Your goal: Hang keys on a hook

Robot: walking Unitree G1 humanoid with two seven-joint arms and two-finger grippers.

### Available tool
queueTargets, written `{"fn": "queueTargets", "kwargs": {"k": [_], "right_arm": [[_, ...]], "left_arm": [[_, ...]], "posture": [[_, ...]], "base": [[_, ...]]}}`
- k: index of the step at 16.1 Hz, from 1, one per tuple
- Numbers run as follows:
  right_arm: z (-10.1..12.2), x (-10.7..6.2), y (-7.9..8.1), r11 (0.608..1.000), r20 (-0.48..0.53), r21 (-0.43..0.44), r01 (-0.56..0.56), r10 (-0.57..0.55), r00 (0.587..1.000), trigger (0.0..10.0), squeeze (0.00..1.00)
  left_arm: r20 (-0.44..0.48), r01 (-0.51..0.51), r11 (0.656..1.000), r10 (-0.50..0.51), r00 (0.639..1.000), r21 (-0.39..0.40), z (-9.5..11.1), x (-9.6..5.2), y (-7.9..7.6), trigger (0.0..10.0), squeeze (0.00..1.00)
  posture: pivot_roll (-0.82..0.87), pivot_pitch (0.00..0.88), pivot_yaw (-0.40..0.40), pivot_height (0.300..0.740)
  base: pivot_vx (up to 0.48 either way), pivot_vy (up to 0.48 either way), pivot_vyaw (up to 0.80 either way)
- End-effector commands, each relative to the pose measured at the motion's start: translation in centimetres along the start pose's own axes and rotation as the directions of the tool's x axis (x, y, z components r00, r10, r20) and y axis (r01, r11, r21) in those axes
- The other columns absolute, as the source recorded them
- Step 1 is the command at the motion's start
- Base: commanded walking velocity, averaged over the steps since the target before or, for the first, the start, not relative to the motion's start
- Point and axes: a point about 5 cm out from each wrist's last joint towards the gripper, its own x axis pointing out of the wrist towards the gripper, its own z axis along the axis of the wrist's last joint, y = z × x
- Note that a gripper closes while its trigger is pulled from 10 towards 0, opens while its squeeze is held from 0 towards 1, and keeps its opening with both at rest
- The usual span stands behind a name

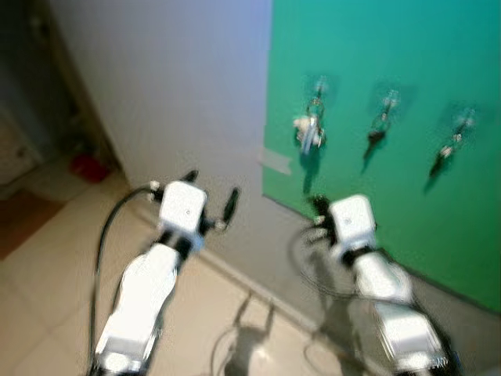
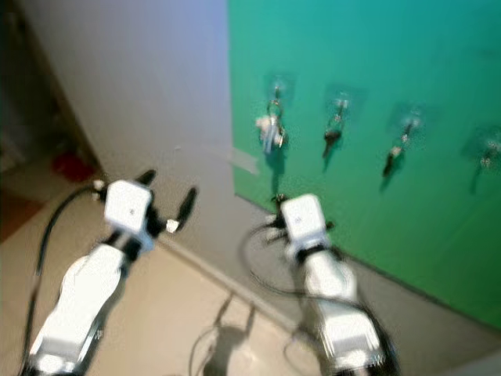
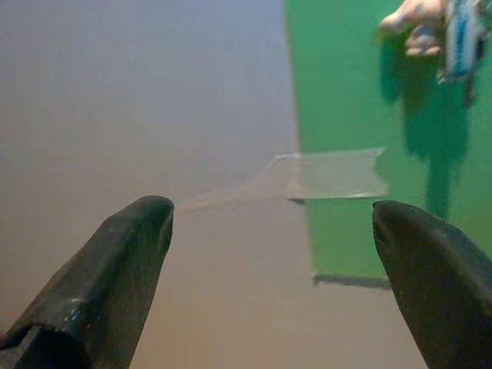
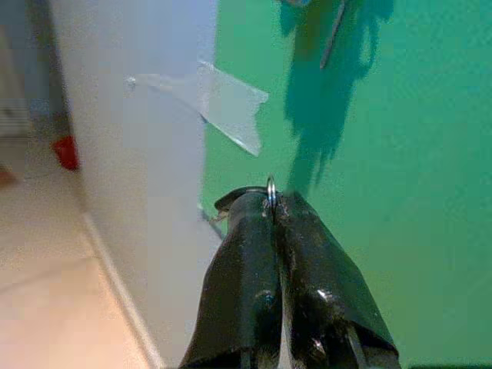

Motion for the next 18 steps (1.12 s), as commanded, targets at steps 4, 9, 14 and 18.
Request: {"fn": "queueTargets", "kwargs": {"k": [4, 9, 14, 18], "right_arm": [[-1.1, -2.0, -1.4, 0.996, -0.042, 0.066, 0.064, -0.061, 0.997, 10.0, 0.0], [-1.6, -4.6, -1.2, 0.995, -0.054, 0.089, 0.045, -0.04, 0.998, 10.0, 0.0], [-0.7, -4.9, -1.1, 0.995, -0.018, 0.096, 0.026, -0.024, 1.0, 10.0, 0.0], [-0.3, -4.6, -1.1, 0.995, 0.001, 0.101, 0.015, -0.015, 1.0, 10.0, 0.0]], "left_arm": [[0.01, 0.039, 0.999, -0.039, 0.999, 0.001, 0.2, 0.2, -0.6, 10.0, 0.0], [-0.011, 0.06, 0.998, -0.06, 0.998, -0.006, -0.3, -0.6, -0.9, 10.0, 0.0], [-0.031, 0.087, 0.994, -0.089, 0.996, -0.061, -0.7, -1.0, -0.6, 10.0, 0.0], [-0.024, 0.093, 0.994, -0.094, 0.995, -0.049, -0.5, -0.9, -0.4, 10.0, 0.0]], "posture": [[-0.08, 0.0, 0.052, 0.74], [-0.09, 0.0, 0.051, 0.74], [-0.09, 0.0, 0.056, 0.74], [-0.09, 0.0, 0.057, 0.74]], "base": [[0.0, -0.444, 0.0], [0.0, -0.437, -0.4], [0.0, 0.241, 0.0], [0.0, 0.24, 0.0]]}}
